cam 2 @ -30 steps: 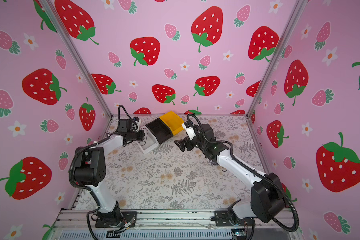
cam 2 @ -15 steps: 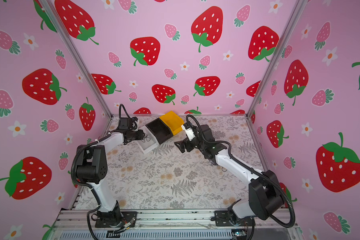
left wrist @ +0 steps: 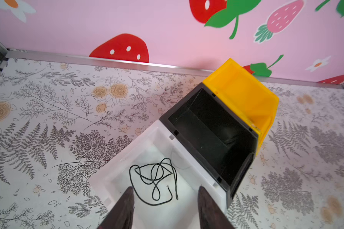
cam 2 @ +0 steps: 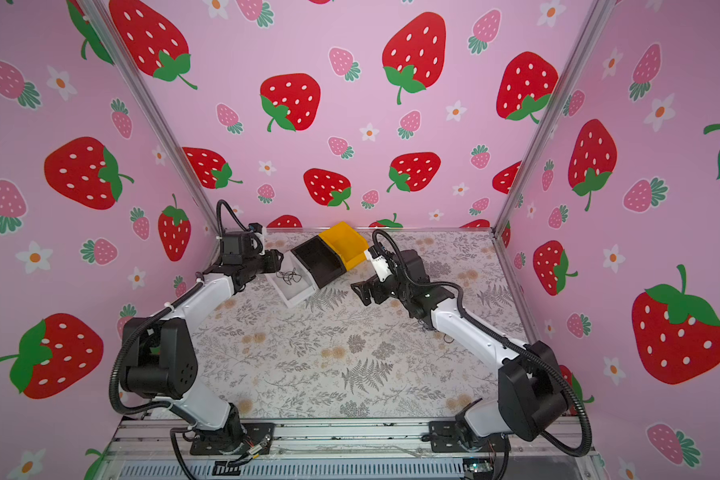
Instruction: Untangle the cables
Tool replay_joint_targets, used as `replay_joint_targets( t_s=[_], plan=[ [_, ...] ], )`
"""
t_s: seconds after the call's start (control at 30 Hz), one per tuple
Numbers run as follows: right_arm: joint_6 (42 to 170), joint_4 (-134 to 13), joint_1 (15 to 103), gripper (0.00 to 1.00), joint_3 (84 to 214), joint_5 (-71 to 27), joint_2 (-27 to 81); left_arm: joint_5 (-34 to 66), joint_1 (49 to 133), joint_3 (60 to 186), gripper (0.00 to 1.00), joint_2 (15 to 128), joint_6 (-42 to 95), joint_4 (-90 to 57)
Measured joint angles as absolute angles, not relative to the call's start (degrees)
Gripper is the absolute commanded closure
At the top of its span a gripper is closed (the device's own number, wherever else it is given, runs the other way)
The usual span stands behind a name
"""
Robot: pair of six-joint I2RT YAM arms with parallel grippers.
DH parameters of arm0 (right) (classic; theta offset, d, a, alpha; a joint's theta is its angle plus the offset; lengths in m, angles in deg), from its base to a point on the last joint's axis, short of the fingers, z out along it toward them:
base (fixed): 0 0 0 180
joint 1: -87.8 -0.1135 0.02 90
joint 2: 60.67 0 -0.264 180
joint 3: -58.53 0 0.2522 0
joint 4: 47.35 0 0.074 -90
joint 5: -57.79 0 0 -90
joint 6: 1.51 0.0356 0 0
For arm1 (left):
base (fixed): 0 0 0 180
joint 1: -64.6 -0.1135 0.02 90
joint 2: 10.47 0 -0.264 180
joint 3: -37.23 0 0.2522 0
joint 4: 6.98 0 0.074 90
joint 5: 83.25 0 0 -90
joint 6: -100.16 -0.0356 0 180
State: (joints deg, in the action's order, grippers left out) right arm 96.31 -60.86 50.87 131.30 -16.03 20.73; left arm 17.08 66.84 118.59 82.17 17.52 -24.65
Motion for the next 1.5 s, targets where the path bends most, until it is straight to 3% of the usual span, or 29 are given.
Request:
replay_joint_targets(
  t_s=[0.3, 0.43, 0.63, 0.87, 0.97, 1.5],
  plan=[
    [100.40, -63.88, 55.13, 0.01, 127.69, -21.89, 15.09, 25.43, 69.03, 116.05, 0.31, 72.64, 26.56, -25.19],
    [103.50, -66.24, 59.85, 0.00, 124.24, -24.79, 9.59, 28.14, 73.05, 115.72, 0.31, 71.05, 32.14, -25.63],
    [108.50, -70.13, 75.52, 0.09, 116.61, -23.85, 6.55, 28.36, 86.19, 115.64, 0.36, 71.40, 37.10, -26.81],
    [109.25, -73.36, 79.78, 0.30, 112.89, -20.42, 14.04, 28.40, 99.85, 121.43, 0.45, 80.38, 38.85, -29.94],
    [108.81, -73.38, 79.83, 0.32, 112.91, -19.26, 17.24, 29.02, 102.54, 124.82, 0.47, 85.37, 40.03, -30.85],
    [106.47, -72.55, 78.89, 0.65, 112.96, -19.22, 22.04, 31.68, 105.40, 127.02, 0.48, 95.46, 44.33, -31.27]
  ],
)
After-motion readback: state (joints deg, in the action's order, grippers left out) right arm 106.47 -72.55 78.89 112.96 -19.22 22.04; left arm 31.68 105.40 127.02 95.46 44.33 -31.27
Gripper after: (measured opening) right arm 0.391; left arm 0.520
